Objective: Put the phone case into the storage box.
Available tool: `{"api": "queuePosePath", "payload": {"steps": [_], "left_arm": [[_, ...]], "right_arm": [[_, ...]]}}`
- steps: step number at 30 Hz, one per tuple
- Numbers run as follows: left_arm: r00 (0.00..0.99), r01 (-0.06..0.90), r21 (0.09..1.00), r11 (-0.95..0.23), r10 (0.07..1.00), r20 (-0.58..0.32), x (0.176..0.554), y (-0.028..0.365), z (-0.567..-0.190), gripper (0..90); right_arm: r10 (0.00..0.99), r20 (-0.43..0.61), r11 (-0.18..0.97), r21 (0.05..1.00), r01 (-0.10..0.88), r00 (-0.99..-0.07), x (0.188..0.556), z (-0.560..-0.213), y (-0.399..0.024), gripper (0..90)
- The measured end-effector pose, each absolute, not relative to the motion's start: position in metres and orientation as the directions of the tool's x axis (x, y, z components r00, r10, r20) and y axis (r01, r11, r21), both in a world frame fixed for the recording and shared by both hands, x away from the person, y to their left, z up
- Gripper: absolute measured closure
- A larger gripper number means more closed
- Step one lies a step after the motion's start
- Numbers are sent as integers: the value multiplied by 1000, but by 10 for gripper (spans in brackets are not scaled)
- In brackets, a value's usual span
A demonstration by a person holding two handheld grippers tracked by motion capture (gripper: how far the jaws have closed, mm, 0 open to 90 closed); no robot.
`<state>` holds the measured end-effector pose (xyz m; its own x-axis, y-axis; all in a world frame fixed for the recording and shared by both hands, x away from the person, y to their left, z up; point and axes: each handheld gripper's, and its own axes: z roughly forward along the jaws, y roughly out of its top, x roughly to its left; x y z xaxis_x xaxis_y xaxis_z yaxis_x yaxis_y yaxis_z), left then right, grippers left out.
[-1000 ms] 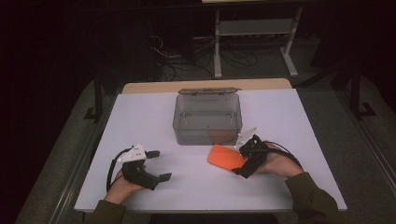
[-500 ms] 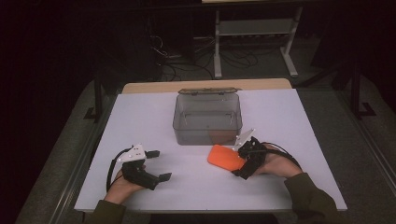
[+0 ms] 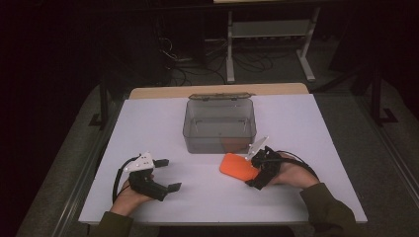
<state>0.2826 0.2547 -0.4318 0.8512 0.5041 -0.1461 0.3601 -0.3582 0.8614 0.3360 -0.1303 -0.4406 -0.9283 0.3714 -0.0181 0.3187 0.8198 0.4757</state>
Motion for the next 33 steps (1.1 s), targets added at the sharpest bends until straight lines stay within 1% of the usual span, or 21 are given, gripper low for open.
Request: {"api": "queuePosePath", "payload": {"steps": [15, 33], "left_arm": [[851, 358, 862, -357, 506, -144, 282, 255, -431, 0], [851, 358, 863, -358, 505, -144, 282, 254, -431, 0]], "right_arm": [[376, 9, 818, 467, 336, -927, 338, -440, -131, 117], [383, 26, 802, 486, 346, -924, 340, -441, -135, 151]]}}
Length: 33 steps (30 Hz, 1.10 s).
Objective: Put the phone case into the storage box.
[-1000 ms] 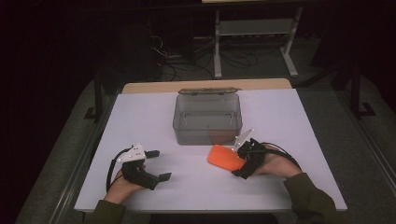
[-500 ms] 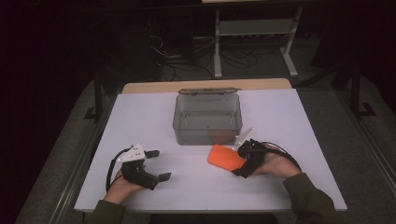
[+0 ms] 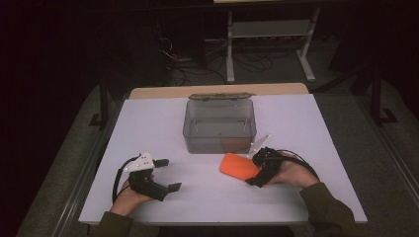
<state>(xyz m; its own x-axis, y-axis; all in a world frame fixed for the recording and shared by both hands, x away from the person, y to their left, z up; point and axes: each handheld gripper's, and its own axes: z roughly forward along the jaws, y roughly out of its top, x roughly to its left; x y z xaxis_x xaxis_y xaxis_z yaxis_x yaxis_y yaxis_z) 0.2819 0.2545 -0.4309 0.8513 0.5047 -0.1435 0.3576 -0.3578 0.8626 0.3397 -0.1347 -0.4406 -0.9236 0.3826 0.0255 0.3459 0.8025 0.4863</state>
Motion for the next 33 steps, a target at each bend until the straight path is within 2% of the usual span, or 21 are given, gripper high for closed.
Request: {"api": "queuePosePath", "payload": {"steps": [19, 33], "left_arm": [[851, 357, 862, -360, 506, -142, 282, 255, -431, 0], [850, 357, 863, -357, 508, -141, 282, 256, -431, 0]], "right_arm": [[387, 37, 797, 489, 355, -921, 339, -439, -136, 155], [371, 59, 787, 510, 348, -927, 331, -425, -138, 155]]}}
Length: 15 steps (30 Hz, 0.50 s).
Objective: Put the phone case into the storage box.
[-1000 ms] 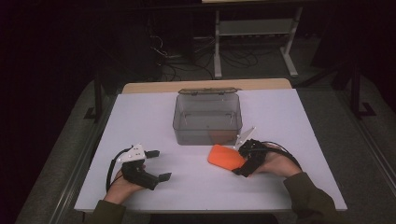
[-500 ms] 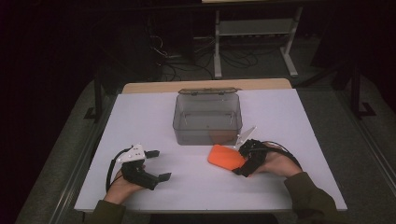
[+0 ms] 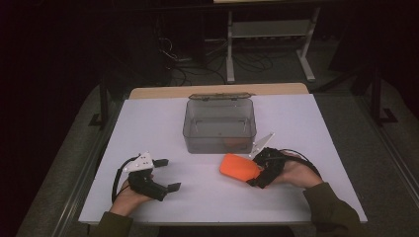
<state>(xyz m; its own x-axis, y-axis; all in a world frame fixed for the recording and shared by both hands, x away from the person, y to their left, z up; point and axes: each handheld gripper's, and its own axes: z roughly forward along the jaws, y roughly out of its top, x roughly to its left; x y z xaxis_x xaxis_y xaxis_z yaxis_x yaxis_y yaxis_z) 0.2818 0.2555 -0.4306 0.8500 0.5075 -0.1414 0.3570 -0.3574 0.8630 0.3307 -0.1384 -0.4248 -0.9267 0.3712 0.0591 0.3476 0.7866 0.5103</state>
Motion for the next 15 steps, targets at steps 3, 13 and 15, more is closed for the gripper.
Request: {"api": "queuePosePath", "payload": {"steps": [3, 13, 15], "left_arm": [[851, 353, 864, -359, 507, -137, 282, 255, -430, 0], [855, 350, 864, -361, 500, -137, 281, 255, -431, 0], [856, 349, 864, -362, 500, -136, 282, 255, -431, 0]], "right_arm": [[371, 63, 784, 512, 350, -926, 329, -422, -138, 154], [362, 69, 775, 532, 341, -930, 327, -412, -135, 155], [362, 71, 776, 530, 342, -930, 327, -411, -135, 155]]}}
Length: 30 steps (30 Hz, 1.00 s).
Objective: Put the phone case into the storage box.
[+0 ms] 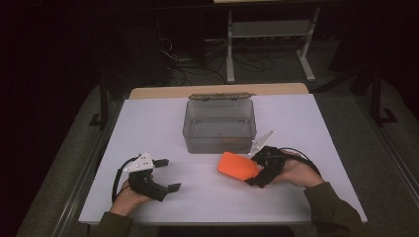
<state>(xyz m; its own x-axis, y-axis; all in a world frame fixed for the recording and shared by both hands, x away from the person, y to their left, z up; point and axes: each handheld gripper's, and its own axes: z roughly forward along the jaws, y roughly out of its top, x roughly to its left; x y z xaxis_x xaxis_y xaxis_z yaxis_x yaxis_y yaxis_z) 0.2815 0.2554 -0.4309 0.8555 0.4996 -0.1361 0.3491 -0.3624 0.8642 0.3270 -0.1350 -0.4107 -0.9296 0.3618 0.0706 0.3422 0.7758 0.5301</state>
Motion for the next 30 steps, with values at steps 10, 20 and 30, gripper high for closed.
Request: {"api": "queuePosePath", "payload": {"steps": [10, 20, 30], "left_arm": [[853, 346, 869, -354, 505, -134, 281, 256, -430, 0], [854, 338, 872, -353, 504, -128, 283, 257, -430, 0], [853, 312, 881, -356, 513, -95, 282, 256, -431, 0]], "right_arm": [[352, 69, 776, 536, 332, -933, 328, -398, -130, 155], [337, 68, 782, 535, 319, -939, 332, -392, -120, 155], [328, 70, 789, 527, 315, -942, 336, -397, -118, 154]]}}
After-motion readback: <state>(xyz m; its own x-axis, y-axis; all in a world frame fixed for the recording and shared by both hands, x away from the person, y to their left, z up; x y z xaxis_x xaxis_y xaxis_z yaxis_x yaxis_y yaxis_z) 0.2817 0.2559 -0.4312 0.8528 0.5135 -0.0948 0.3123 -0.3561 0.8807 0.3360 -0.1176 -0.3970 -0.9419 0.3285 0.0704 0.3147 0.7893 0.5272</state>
